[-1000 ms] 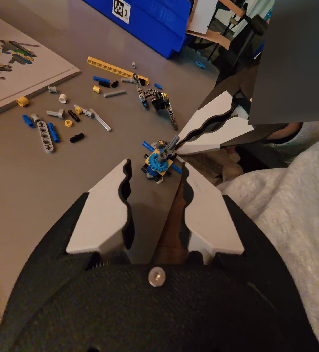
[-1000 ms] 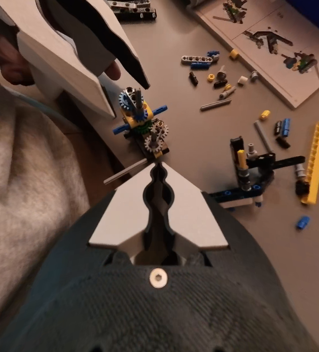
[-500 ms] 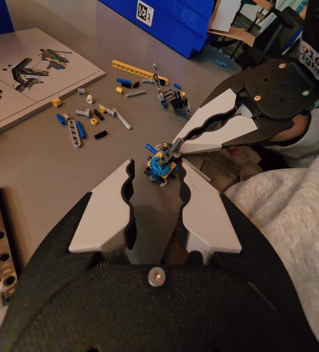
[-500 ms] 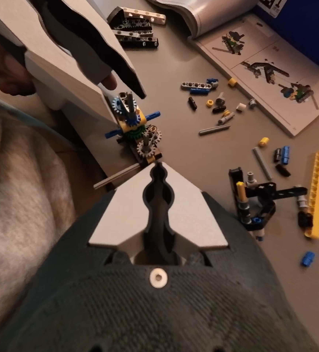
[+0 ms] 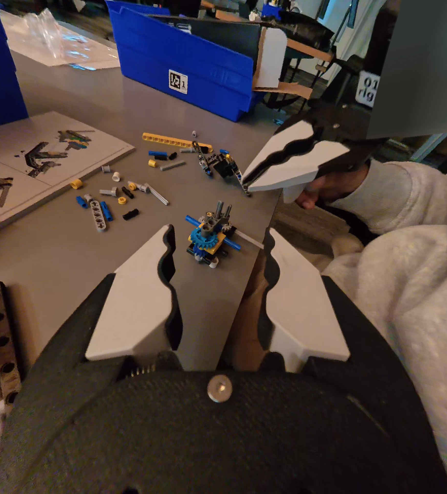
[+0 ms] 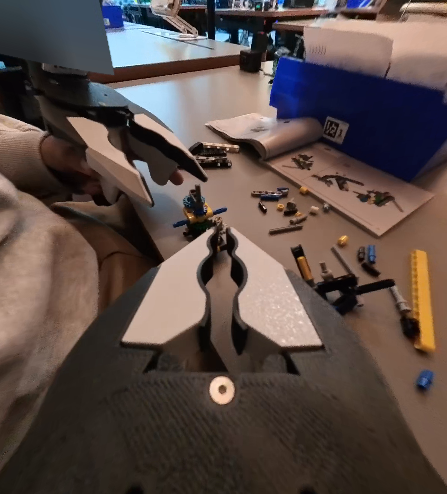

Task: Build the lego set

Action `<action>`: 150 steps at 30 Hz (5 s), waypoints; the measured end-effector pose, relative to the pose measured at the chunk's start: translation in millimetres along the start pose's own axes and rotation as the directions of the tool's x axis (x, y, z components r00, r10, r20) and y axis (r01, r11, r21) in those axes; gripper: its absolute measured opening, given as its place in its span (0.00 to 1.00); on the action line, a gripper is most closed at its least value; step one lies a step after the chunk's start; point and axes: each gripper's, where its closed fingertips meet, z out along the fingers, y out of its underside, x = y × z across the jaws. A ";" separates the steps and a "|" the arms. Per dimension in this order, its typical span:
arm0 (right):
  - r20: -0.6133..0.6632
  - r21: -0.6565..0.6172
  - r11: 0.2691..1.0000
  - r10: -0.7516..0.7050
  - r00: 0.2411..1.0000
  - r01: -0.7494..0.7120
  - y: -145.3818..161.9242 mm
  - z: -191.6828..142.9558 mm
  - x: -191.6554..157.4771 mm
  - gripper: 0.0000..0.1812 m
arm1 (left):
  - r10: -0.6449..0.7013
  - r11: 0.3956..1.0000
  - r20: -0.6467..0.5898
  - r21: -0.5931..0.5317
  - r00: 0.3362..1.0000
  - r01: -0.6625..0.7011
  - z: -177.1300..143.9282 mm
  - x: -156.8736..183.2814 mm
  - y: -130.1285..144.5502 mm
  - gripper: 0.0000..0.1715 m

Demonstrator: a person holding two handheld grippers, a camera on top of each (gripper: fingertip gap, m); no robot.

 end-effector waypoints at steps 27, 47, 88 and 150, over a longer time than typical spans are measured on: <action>-0.046 0.085 0.969 0.238 0.970 -0.234 -2.1 -4.2 17.6 0.03 | 0.058 0.998 0.112 -0.041 0.992 -0.053 2.5 -13.4 8.6 0.37; 0.218 0.246 0.817 0.478 0.851 -0.522 -35.4 -15.8 14.4 0.07 | 0.134 0.991 0.201 -0.020 0.970 -0.133 0.3 -15.6 10.9 0.39; 0.080 0.108 0.933 0.335 0.939 -0.342 -10.5 -0.2 2.5 0.08 | 0.112 0.992 0.142 -0.079 0.984 -0.102 8.2 -10.8 18.2 0.41; 0.033 0.066 0.966 0.249 0.968 -0.250 -5.8 4.1 -1.5 0.06 | 0.131 0.988 0.128 -0.101 0.983 -0.118 10.5 -5.8 20.9 0.40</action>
